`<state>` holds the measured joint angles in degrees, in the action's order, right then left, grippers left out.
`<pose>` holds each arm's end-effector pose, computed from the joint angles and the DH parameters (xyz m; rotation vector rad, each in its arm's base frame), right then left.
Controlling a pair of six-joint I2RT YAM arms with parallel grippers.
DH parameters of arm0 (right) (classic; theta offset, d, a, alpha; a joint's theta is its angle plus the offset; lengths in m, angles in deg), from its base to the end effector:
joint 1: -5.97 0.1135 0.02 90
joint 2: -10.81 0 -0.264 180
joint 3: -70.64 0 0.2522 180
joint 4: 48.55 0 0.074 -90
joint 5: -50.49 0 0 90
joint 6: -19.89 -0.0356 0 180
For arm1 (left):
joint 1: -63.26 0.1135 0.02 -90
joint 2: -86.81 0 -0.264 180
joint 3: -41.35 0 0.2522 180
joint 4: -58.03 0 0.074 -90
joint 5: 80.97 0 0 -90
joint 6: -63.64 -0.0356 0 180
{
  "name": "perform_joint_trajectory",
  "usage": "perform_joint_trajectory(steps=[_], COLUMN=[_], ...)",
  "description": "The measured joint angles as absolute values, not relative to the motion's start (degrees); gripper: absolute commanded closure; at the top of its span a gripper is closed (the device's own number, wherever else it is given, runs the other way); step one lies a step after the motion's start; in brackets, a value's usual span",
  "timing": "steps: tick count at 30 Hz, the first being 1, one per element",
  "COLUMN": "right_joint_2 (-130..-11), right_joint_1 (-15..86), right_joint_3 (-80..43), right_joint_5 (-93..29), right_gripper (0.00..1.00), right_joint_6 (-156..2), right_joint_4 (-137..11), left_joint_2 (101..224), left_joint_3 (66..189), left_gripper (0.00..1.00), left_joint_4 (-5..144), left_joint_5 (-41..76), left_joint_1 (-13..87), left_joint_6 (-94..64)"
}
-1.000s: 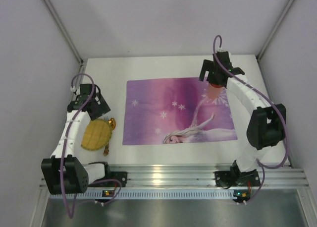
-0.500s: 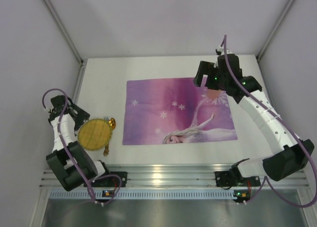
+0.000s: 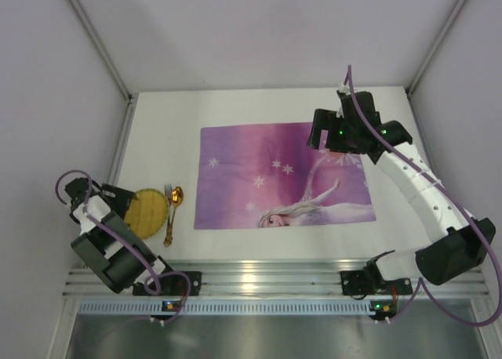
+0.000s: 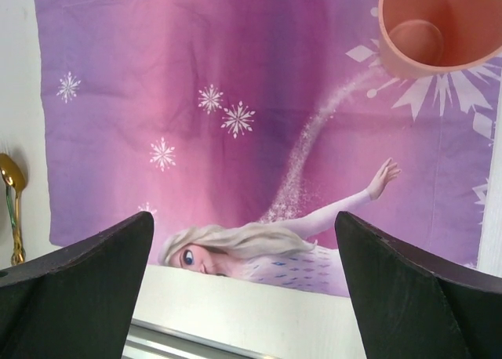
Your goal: Set the dinner table for one person
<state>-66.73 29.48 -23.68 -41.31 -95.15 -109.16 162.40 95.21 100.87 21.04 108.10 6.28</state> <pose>0.2605 0.1121 0.3682 0.0475 2.3670 0.3809 0.1721 0.1607 0.1775 -1.6221 2.1231 -0.2153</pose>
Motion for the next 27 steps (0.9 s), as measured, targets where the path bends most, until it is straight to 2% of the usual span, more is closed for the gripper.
perform_joint_trajectory(steps=[12, 19, 27], right_joint_2=[-70.53, -73.0, -73.48], right_joint_1=[29.48, 29.48, 29.48], right_joint_3=[-23.37, -23.37, -23.37], right_joint_5=[-40.53, -40.07, -39.87], right_gripper=[0.0, 0.0, 0.0], right_joint_6=[-95.15, -95.15, -94.95], right_joint_4=[-109.58, -109.77, -110.03], left_joint_2=[162.34, 165.97, 179.06], left_joint_3=[93.11, 93.35, 104.06], left_gripper=[0.11, 0.11, 0.11], left_joint_4=[94.66, 85.29, 78.49], left_joint_5=[29.52, 26.57, 24.32], left_joint_1=[107.82, 90.73, 88.32], left_joint_6=[7.57, 12.62, 16.71])
